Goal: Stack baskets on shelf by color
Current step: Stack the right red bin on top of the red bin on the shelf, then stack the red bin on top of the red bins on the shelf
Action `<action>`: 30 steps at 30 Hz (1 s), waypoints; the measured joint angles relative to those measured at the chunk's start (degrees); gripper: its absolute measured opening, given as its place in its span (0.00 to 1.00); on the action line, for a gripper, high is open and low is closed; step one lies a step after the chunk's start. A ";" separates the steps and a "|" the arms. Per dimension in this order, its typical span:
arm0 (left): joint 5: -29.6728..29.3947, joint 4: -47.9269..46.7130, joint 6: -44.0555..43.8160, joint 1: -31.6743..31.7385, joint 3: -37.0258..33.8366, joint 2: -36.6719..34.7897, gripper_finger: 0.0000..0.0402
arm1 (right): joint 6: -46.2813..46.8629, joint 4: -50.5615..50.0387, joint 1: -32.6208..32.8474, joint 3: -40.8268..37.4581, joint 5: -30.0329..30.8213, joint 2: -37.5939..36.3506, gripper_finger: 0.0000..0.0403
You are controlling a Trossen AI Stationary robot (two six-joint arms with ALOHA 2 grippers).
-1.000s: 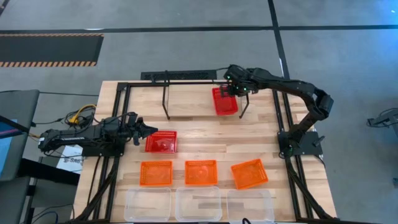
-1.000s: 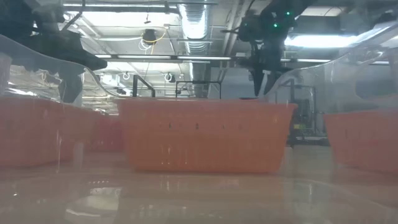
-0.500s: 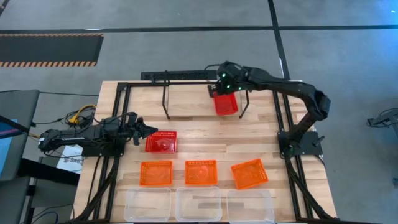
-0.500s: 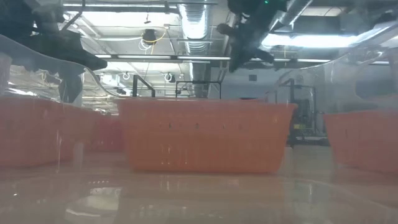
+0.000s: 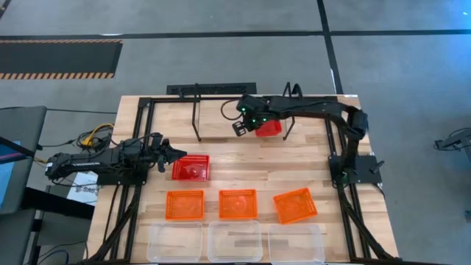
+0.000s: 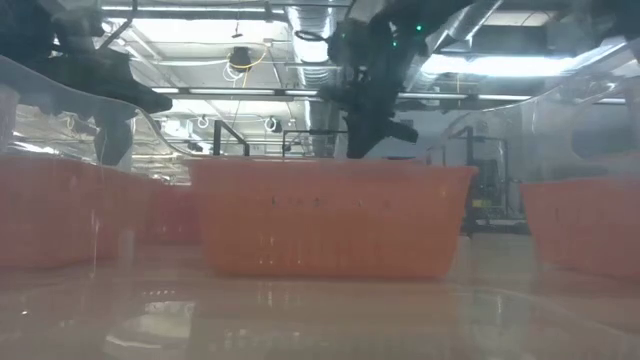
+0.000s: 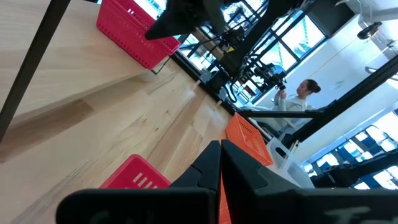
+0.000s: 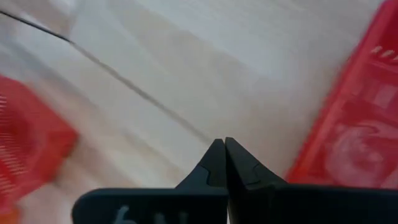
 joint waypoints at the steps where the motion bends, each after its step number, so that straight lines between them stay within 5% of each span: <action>1: 0.00 0.00 0.00 0.00 0.00 0.00 0.00 | -0.63 0.19 -0.31 0.00 0.89 0.34 0.01; 18: 0.00 0.01 -0.13 0.01 0.00 0.00 0.00 | -6.73 0.22 -7.79 0.05 3.16 0.33 0.00; 23: 0.19 -0.11 2.75 0.00 0.18 0.00 0.00 | -7.96 -0.91 -6.00 6.52 -3.95 0.33 0.00; 30: -0.30 -27.69 9.86 0.00 13.24 3.02 0.00 | -16.69 -10.20 0.76 23.82 -5.93 0.24 0.00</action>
